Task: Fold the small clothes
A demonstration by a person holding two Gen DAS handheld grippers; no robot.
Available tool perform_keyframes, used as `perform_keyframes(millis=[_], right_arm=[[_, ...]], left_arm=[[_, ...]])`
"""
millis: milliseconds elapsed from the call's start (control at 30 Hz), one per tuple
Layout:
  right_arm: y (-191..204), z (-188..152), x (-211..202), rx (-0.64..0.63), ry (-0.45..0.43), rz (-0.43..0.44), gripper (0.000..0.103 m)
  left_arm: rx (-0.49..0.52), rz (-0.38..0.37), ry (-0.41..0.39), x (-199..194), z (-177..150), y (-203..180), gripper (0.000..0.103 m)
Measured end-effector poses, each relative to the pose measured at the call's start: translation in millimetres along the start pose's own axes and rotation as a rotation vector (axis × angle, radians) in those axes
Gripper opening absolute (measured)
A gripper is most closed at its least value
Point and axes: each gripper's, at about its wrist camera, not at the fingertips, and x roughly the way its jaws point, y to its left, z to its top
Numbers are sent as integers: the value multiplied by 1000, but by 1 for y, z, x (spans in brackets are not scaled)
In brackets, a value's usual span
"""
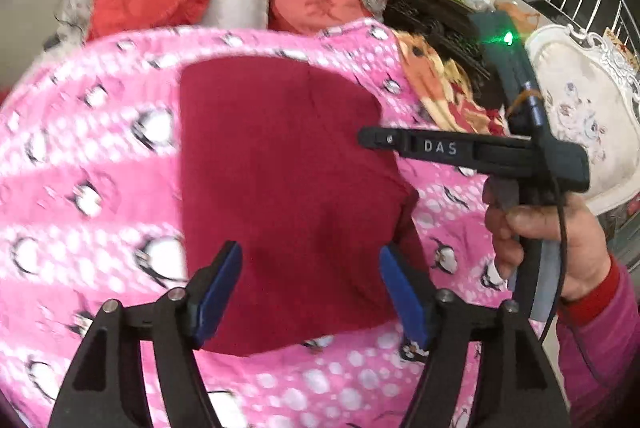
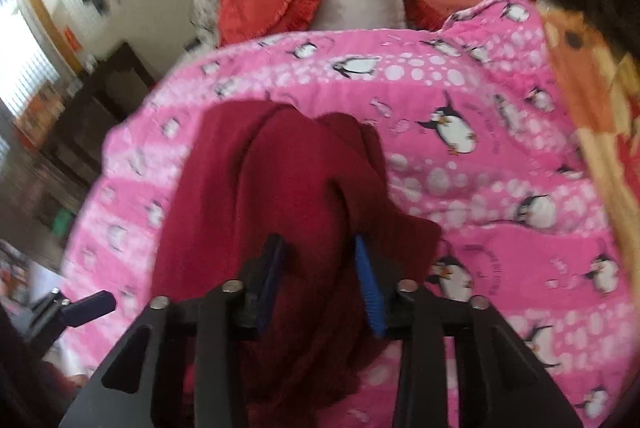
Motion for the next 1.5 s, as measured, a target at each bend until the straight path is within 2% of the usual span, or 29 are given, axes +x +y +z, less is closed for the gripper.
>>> perform_keyframes(millis=[100, 167, 233, 300, 367, 400, 433, 500, 567, 600, 633, 800, 1000, 1100, 1333, 1500], right_arm=[[-5, -13, -1, -12, -1, -62, 5], [-15, -21, 0, 16, 12, -56, 5], [-23, -27, -11, 80, 0, 2, 5], [-24, -36, -35, 123, -48, 111, 7], [-16, -44, -52, 111, -84, 167, 12], [-8, -50, -58, 93, -91, 184, 19], [-1, -53, -58, 80, -82, 191, 22], [15, -58, -50, 48, -37, 210, 23], [25, -59, -39, 20, -13, 183, 21], [28, -60, -35, 11, -8, 142, 1], [30, -62, -32, 2, -6, 105, 0], [26, -76, -53, -11, -63, 83, 0], [9, -94, -21, 24, 31, 15, 0], [15, -97, -39, 27, -24, 27, 0], [24, -79, -81, 49, -144, 59, 6], [40, -61, -61, 10, -126, 48, 6]], left_arm=[[43, 15, 55, 24, -10, -9, 75], [50, 32, 71, 32, -14, -9, 75], [45, 33, 58, 27, -15, -7, 75], [36, 33, 58, 22, -13, -5, 74], [41, 42, 31, 8, -14, -1, 75], [49, 59, 20, 3, -15, 0, 75], [61, 78, 10, -1, -17, 2, 75], [70, 107, 0, -7, -19, 6, 75], [69, 134, 1, -11, -24, 12, 75], [64, 141, 3, -12, -25, 15, 75], [56, 147, 0, -15, -27, 19, 75], [-1, 158, 0, -12, -30, 35, 75], [-51, 159, 9, -4, -28, 41, 75], [-43, 173, -10, -8, -24, 40, 75], [-55, 204, -39, -4, -7, 40, 75], [-41, 235, -35, 10, 0, 39, 75]])
